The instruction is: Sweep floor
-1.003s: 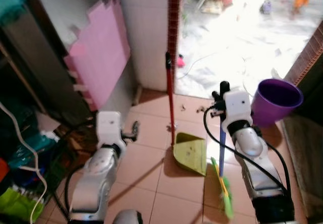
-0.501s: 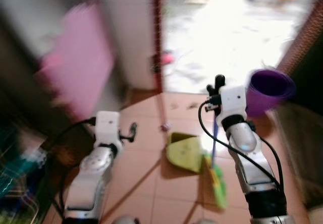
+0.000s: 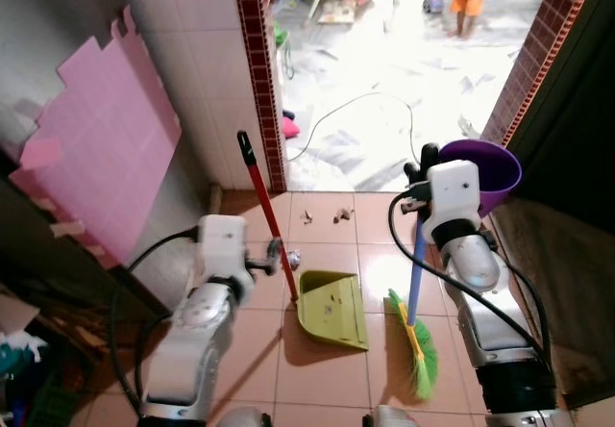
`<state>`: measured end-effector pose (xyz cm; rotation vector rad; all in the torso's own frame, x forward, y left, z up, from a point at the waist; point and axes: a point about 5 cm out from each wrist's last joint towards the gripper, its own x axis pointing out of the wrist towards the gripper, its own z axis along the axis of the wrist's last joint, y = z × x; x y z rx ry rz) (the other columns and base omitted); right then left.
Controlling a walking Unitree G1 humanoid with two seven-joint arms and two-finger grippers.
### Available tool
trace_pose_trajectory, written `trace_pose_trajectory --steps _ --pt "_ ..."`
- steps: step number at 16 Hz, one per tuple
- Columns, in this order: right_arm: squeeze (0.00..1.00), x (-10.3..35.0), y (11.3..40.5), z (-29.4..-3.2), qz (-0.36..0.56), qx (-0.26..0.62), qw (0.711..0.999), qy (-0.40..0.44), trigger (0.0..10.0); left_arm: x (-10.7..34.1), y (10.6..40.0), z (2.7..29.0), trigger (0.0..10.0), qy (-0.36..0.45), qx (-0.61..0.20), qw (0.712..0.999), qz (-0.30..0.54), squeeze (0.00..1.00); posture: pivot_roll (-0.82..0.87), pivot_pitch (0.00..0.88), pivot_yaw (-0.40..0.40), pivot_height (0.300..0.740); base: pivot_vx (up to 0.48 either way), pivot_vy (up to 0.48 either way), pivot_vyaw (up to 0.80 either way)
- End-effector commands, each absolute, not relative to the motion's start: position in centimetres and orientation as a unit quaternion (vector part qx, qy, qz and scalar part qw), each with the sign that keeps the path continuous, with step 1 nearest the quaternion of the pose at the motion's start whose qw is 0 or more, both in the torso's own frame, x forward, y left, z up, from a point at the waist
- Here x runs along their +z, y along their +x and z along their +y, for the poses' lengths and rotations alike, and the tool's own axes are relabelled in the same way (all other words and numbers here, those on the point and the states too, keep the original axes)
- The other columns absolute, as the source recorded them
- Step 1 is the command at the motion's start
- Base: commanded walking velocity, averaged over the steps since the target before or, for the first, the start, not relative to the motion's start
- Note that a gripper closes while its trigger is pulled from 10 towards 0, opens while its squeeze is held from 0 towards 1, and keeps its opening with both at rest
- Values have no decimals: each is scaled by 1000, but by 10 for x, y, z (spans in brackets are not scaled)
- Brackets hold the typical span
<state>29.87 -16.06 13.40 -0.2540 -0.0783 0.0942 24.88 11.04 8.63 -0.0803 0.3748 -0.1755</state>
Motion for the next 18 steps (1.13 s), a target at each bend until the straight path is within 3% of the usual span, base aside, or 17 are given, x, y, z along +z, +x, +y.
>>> trace_pose_trajectory --steps 1,10,18 --pt "0 143 301 -154 -62 59 987 -133 10000 86 248 121 10000 -35 -67 979 188 0 -33 0 29 740 0 0 0" --pt "0 143 302 -154 -61 61 988 -131 10000 90 253 122 10000 -31 -62 983 171 0 -41 0 27 740 0 0 0" --pt "0 145 303 -153 -63 70 987 -129 10000 90 254 122 10000 -31 -59 984 167 0 -43 0 22 740 305 0 0"
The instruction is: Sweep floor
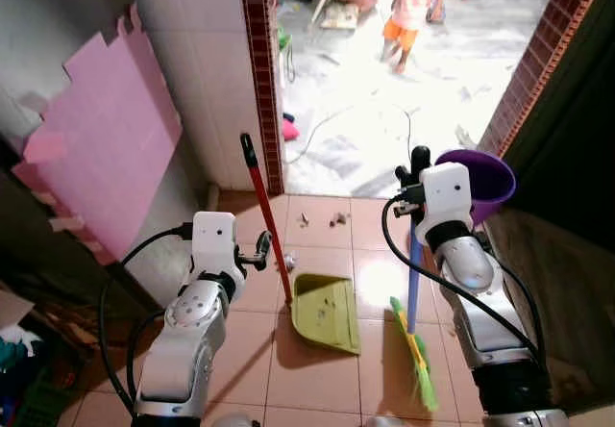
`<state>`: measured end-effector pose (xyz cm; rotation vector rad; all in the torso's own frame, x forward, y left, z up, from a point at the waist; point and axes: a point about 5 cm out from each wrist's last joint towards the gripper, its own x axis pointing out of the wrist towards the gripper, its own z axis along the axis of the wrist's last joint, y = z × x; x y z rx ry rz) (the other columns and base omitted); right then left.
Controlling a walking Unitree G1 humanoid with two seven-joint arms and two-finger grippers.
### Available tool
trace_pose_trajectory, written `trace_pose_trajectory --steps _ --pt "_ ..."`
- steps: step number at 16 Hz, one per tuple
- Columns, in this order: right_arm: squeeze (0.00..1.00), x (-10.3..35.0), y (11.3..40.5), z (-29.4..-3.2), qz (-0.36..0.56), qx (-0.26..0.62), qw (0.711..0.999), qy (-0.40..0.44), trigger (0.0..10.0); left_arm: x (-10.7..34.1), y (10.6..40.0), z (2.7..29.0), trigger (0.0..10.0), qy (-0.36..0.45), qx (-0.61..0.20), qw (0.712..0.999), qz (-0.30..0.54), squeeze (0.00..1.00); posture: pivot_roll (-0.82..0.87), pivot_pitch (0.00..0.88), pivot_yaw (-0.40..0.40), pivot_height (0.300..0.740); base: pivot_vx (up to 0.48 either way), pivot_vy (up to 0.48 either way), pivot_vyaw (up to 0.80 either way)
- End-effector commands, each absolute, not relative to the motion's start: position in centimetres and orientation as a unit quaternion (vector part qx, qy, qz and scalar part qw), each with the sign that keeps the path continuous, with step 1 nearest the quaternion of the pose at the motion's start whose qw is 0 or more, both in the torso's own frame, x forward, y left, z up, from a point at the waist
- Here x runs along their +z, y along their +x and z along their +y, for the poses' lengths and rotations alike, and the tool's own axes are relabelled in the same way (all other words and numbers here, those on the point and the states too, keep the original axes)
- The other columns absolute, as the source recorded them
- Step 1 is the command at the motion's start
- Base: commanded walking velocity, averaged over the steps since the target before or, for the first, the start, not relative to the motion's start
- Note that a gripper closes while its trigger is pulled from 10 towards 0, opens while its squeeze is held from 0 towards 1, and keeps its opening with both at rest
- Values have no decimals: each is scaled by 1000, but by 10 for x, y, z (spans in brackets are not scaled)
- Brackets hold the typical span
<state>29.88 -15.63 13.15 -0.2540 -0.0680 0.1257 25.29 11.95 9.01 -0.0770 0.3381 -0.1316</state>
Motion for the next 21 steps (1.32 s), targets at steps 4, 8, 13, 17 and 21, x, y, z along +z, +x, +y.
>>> trace_pose_trajectory --steps 4,8,13,17,21 --pt "0 143 302 -152 -62 74 987 -130 10000 89 253 121 10000 -31 -59 983 169 0 -43 0 21 740 305 0 0" --pt "0 145 305 -150 -66 79 986 -130 10000 90 257 121 10000 -30 -61 984 166 0 -41 0 21 740 358 0 0" --pt "0 144 305 -147 -67 91 985 -131 10000 88 256 121 10000 -27 -61 983 169 0 -40 0 21 740 409 0 0" --pt "0 145 305 -147 -68 93 985 -131 10000 87 257 121 10000 -22 -62 983 169 0 -41 0 23 740 361 0 0" --pt "0 143 305 -147 -66 99 985 -129 10000 88 258 123 10000 -23 -51 985 163 0 -43 0 22 740 0 0 0"
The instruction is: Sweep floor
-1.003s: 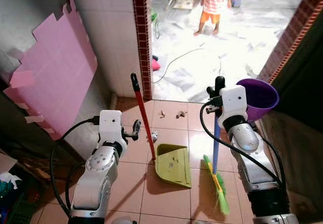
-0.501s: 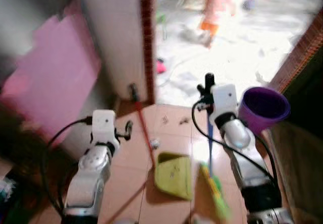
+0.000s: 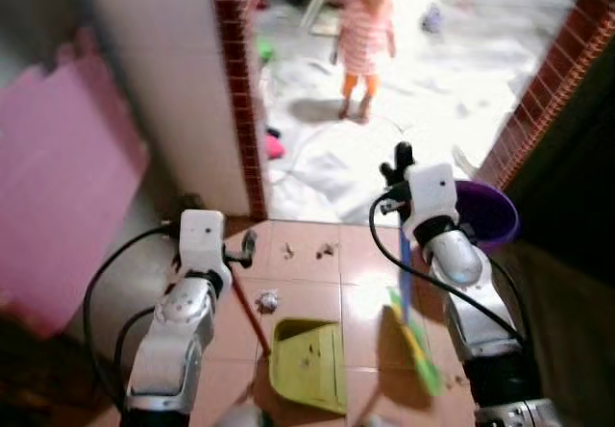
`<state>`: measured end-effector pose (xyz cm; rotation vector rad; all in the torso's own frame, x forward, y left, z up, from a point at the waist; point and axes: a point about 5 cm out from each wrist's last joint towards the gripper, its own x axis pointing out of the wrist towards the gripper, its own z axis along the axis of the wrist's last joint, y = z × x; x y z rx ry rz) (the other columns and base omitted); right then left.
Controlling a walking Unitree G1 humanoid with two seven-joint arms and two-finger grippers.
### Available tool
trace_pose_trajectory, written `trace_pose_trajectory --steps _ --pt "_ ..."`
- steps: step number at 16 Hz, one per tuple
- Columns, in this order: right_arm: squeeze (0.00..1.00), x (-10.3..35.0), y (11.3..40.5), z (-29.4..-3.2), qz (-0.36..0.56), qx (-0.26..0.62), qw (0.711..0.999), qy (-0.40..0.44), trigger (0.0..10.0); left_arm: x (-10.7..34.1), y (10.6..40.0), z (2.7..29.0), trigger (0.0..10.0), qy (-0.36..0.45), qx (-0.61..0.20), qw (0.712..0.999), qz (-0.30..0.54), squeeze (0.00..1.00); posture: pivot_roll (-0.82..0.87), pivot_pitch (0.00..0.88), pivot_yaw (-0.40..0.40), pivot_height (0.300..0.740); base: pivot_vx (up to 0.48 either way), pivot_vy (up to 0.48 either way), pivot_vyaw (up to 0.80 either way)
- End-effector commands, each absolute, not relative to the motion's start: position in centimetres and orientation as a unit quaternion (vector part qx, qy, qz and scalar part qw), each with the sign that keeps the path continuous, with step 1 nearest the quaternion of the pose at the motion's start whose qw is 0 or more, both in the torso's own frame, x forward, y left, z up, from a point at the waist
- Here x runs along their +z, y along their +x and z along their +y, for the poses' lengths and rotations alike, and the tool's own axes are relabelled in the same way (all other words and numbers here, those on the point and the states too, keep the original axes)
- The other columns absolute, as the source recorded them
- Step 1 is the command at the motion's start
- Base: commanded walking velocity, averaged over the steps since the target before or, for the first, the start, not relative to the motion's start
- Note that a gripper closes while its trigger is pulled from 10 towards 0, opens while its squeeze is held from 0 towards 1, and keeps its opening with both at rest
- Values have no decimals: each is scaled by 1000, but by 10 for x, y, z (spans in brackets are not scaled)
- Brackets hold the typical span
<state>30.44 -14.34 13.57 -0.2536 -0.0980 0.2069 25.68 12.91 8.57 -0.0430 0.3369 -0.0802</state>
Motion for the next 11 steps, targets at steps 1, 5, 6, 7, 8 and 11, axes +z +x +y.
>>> trace_pose_trajectory --steps 1,5,6,7,8,11 --pt "0 143 305 -147 -65 100 984 -129 10000 89 259 125 10000 -19 -39 987 157 0 -44 0 22 740 0 0 0" --pt "0 143 306 -148 -65 101 984 -131 10000 91 261 129 10000 -12 -26 989 148 0 -43 0 22 740 0 0 0" --pt "0 143 306 -148 -65 101 984 -131 10000 91 261 129 10000 -12 -27 989 147 0 -43 0 22 740 0 0 0" --pt "0 143 306 -148 -65 101 984 -130 10000 92 261 128 10000 -11 -30 989 147 0 -43 0 23 740 0 0 0" --pt "0 143 306 -147 -65 101 984 -130 10000 92 261 127 10000 -10 -35 989 145 0 -42 0 24 740 0 0 0" --pt "0 143 307 -146 -66 99 985 -128 10000 101 260 122 10000 -10 -55 992 117 0 -34 0 26 740 0 0 0"
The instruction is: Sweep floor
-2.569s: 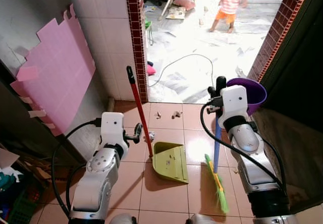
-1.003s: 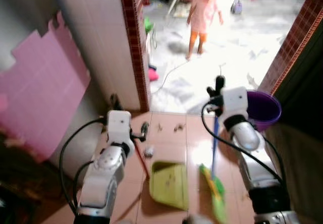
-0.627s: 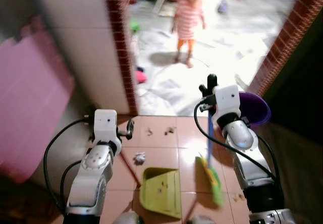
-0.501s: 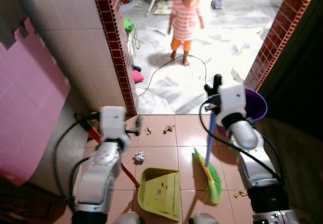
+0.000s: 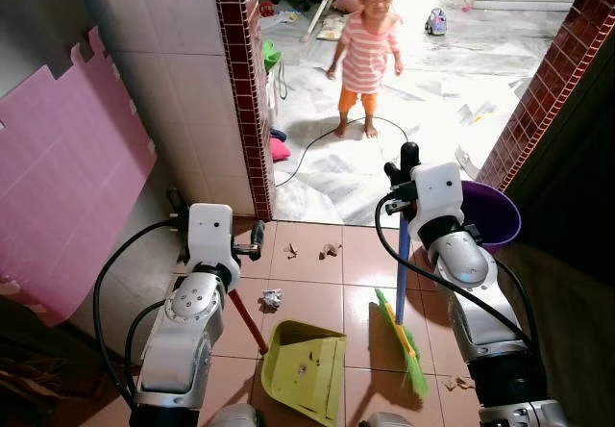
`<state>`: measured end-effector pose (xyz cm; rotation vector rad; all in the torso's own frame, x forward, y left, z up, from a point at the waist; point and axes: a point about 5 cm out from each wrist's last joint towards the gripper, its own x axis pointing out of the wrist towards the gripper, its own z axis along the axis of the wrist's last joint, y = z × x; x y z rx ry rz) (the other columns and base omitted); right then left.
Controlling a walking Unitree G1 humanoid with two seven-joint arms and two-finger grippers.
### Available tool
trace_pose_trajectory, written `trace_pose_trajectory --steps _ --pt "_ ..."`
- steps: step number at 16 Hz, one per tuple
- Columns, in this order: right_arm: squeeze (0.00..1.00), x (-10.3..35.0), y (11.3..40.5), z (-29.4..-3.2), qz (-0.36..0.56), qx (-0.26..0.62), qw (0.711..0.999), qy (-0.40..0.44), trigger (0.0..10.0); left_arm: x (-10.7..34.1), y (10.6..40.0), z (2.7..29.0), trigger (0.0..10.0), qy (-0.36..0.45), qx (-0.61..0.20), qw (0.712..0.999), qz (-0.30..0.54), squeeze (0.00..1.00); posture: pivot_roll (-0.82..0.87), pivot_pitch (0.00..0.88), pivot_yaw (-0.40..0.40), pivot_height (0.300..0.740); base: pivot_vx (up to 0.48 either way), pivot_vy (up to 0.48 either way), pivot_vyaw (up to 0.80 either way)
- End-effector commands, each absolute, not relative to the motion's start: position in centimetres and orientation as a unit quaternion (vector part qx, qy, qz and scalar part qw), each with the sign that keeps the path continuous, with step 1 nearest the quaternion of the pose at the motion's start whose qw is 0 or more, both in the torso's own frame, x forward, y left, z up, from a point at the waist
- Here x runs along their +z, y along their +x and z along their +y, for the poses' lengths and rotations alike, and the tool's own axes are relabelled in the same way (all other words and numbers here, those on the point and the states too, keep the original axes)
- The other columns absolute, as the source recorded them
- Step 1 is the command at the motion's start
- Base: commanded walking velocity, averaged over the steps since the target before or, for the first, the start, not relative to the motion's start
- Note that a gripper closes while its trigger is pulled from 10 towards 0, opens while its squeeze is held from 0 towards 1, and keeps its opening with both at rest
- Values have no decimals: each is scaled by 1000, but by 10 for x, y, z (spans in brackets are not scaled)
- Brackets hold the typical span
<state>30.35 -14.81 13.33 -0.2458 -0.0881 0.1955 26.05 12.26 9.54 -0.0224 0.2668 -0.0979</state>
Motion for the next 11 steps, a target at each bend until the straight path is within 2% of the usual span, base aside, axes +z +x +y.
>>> trace_pose_trajectory --steps 1,4,11 --pt "0 143 307 -146 -66 99 985 -127 10000 103 260 121 10000 -6 -58 992 112 0 -31 0 28 740 0 0 0" --pt "0 142 308 -144 -66 99 985 -124 10000 109 254 118 10000 9 -66 994 89 0 -20 0 29 740 0 0 0" --pt "0 143 315 -137 -73 103 985 -119 10000 146 252 119 10000 75 -71 994 -36 0 18 0 17 740 0 0 0"
